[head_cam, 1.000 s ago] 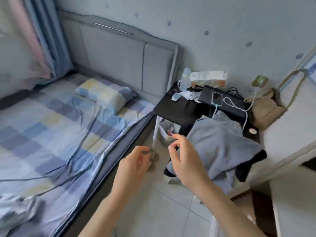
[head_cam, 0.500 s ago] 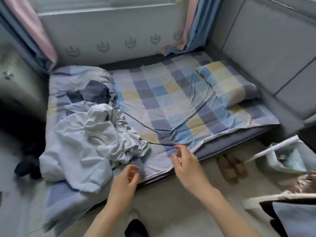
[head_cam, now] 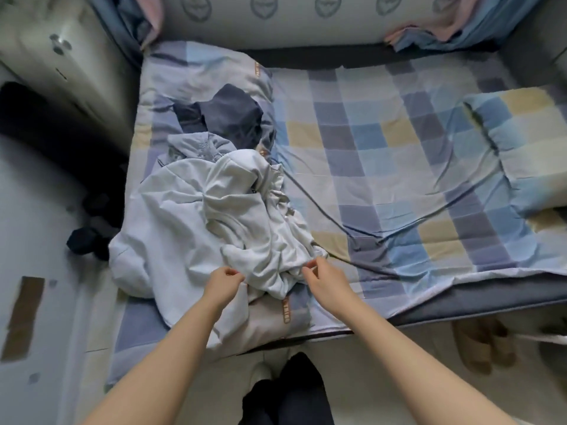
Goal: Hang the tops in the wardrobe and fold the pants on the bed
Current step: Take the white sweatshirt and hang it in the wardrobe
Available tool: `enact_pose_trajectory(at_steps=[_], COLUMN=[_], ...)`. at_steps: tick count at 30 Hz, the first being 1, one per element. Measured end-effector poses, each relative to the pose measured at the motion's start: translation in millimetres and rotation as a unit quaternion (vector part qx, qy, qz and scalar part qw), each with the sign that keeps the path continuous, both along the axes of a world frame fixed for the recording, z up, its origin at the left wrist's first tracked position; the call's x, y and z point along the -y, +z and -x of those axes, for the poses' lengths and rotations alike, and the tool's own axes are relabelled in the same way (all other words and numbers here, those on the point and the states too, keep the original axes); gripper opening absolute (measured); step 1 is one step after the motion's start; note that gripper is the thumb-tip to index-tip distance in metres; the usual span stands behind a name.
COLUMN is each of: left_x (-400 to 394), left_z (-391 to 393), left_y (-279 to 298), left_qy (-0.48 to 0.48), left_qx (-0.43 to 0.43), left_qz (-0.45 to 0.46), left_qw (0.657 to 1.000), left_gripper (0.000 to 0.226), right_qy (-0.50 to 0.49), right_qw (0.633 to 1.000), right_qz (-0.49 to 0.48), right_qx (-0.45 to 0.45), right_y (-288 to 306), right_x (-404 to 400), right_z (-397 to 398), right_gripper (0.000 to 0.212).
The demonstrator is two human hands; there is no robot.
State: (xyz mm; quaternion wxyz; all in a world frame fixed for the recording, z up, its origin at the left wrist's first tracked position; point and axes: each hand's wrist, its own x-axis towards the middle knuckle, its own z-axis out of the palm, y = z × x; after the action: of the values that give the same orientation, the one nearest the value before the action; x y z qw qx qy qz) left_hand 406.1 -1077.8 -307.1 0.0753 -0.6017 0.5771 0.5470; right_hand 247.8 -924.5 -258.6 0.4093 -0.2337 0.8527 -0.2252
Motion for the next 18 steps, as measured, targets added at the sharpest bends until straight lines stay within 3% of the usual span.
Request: enact_pose_trajectory(at_steps=[4, 7, 11, 14, 17, 18], left_x=[26.4, 39.6, 55.3, 61.8, 62.9, 62.4], left_z=[24.3, 36.8, 44.4, 46.3, 46.3, 47.4], left_y=[-64.4, -107.2, -155.3, -184.6, -200.6, -198.4], left_qy=[0.110, 0.162, 0.248, 0.300, 0.325, 0.338], left_qx=[0.021, 0.042, 0.054, 0.026, -0.006, -0.022], left_qz=[-0.036, -0.020, -0.032, -0.077, -0.079, -0.082], left_qw=[0.993, 0.986, 0.967, 0.951, 0.942, 0.937], left_gripper=[0.031, 0.040, 0.058, 0.086, 0.077, 0.068], right_qy=[-0.006, 0.008, 0.008, -0.020, -0.045, -0.062], right_qw=[0.999, 0.998, 0.995, 0.989, 0.987, 0.985], right_qz=[-0.021, -0.031, -0.044, -0.042, -0.047, -0.039], right_qx=[0.041, 0.061, 0.090, 0.140, 0.146, 0.155], right_y=[-66.7, -121.1, -175.9, -204.5, -226.6, -227.8], right_x=[49.5, 86.5, 127.2, 150.1, 163.0, 165.9], right_z=[23.6, 39.9, 46.2, 41.4, 33.0, 30.5], right_gripper=[0.031, 0.028, 0.041, 0.033, 0.039, 0.028])
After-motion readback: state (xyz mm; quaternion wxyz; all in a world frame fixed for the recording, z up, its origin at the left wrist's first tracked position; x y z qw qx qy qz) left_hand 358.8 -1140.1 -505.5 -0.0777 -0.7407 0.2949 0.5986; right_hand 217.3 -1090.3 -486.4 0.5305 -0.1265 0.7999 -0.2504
